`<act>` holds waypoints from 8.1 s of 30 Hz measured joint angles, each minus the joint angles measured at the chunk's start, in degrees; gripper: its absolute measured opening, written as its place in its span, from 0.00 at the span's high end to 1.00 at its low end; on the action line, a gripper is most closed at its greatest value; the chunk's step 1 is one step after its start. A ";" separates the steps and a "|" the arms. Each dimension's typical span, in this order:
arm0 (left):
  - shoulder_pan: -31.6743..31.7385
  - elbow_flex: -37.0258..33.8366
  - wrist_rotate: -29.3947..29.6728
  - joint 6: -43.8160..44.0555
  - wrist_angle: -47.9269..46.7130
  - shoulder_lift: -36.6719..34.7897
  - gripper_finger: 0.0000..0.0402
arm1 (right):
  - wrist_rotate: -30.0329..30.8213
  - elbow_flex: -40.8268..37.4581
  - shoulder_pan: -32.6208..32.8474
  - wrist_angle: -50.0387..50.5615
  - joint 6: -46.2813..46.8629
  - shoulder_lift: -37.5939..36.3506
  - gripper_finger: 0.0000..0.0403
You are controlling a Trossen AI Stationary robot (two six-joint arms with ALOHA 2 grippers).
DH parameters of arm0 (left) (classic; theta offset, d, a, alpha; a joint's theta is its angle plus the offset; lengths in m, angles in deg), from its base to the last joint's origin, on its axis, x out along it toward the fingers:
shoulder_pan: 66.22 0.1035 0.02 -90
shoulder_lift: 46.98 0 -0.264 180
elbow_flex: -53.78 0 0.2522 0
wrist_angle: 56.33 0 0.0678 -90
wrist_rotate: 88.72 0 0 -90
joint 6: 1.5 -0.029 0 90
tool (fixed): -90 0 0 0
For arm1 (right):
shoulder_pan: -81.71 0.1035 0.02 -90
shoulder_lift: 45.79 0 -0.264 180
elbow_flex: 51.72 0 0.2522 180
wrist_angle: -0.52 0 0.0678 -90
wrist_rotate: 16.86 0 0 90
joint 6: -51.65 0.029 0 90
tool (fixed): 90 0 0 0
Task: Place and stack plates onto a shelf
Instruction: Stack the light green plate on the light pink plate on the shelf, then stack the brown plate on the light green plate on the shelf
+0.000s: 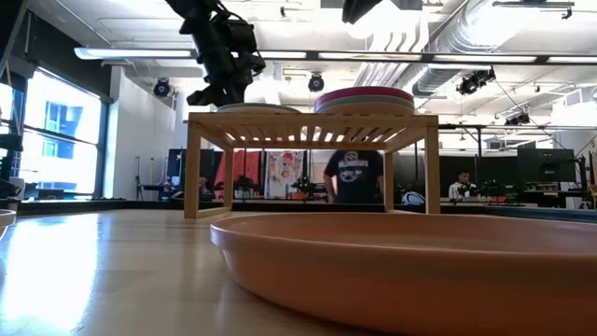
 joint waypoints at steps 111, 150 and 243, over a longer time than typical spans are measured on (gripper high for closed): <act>-60.78 -23.45 3.58 6.69 -3.03 -22.03 0.83 | -27.80 -13.16 27.71 1.51 101.96 30.97 0.99; -48.87 -23.45 15.50 19.27 8.71 -22.03 0.83 | -2.38 -13.09 15.86 10.11 101.77 1.46 1.00; -31.84 -20.38 14.61 7.22 9.14 -22.15 1.00 | -8.19 -13.07 -1.96 -11.82 70.40 -4.61 0.59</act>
